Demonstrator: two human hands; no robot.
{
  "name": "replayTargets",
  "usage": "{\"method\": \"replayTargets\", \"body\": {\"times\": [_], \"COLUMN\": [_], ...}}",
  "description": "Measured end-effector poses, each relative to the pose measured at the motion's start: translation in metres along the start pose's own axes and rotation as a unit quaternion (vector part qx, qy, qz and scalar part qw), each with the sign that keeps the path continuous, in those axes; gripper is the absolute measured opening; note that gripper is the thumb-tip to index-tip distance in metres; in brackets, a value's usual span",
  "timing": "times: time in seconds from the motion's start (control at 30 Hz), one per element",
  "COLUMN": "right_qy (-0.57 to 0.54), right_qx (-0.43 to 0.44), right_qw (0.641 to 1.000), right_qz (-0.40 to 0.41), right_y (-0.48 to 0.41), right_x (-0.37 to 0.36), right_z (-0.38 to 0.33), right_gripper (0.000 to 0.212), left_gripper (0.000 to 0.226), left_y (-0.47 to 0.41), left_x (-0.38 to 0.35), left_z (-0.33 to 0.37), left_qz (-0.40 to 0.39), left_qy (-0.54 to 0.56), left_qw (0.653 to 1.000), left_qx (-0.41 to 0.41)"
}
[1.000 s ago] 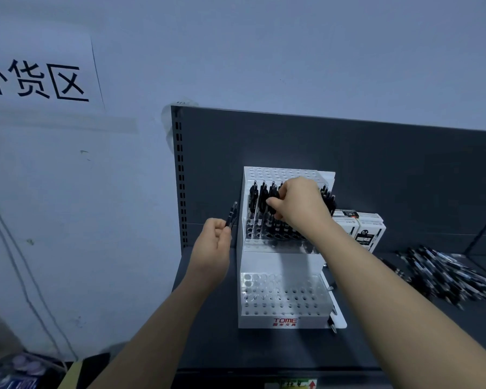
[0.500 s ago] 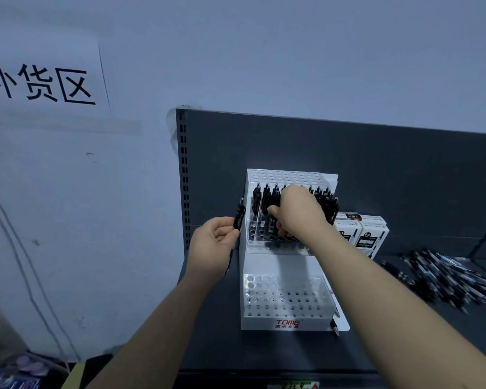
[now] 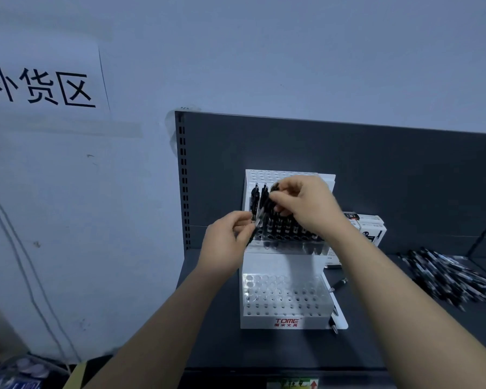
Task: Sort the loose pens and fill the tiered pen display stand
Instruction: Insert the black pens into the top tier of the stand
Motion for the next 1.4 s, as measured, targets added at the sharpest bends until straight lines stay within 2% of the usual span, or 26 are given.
{"method": "replayTargets", "body": {"times": [0.03, 0.1, 0.17, 0.23, 0.47, 0.53, 0.67, 0.97, 1.23, 1.33, 1.4], "right_qy": [0.020, 0.085, 0.147, 0.199, 0.299, 0.306, 0.298, 0.326, 0.365, 0.355, 0.329], "right_qx": [0.017, 0.056, 0.071, 0.067, 0.009, -0.003, -0.027, -0.055, -0.062, -0.016, 0.007], "right_qw": [0.999, 0.992, 0.984, 0.976, 0.954, 0.952, 0.954, 0.944, 0.929, 0.935, 0.944], "right_qz": [0.034, 0.076, 0.074, 0.055, -0.005, -0.008, -0.029, -0.022, -0.006, 0.004, 0.018], "right_y": [-0.002, -0.005, -0.008, -0.011, -0.022, -0.024, -0.031, -0.034, -0.024, -0.014, -0.007], "right_x": [0.011, 0.023, 0.019, 0.005, -0.030, -0.032, -0.031, -0.035, -0.038, -0.037, -0.027], "right_z": [-0.004, -0.013, -0.016, -0.013, 0.015, 0.014, 0.015, 0.015, 0.016, 0.006, 0.001], "right_gripper": [0.013, 0.015, 0.015, 0.017, 0.030, 0.030, 0.017, 0.027, 0.030, 0.015, 0.024], "left_gripper": [0.032, 0.043, 0.049, 0.050, 0.036, 0.035, 0.035, 0.036, 0.036, 0.036, 0.036], "left_y": [0.001, 0.003, 0.004, 0.005, 0.008, 0.008, 0.008, 0.009, 0.012, 0.013, 0.013], "left_x": [0.000, -0.002, -0.005, -0.008, -0.005, -0.005, -0.005, -0.002, 0.003, 0.004, 0.003], "left_z": [-0.002, -0.007, -0.010, -0.007, -0.006, -0.008, -0.007, -0.003, 0.001, 0.000, 0.001], "left_qz": [-0.006, -0.018, -0.026, -0.029, -0.019, -0.020, -0.025, -0.022, -0.013, -0.014, -0.013], "left_qy": [-0.090, -0.259, -0.327, -0.347, -0.374, -0.375, -0.375, -0.376, -0.375, -0.372, -0.369], "left_qw": [0.996, 0.965, 0.944, 0.935, 0.924, 0.924, 0.924, 0.923, 0.923, 0.925, 0.925], "left_qx": [-0.013, -0.040, -0.048, -0.063, -0.071, -0.069, -0.067, -0.073, -0.081, -0.082, -0.087]}}
Point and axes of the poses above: each hand's wrist, its own y-axis away from the middle knuckle, its own x-axis out of the back of the hand, z = x × y, the point moved 10 cm from there along -y, towards the middle knuckle, and after that the axes turned 15 degrees about -y, right-handed, at the moved point
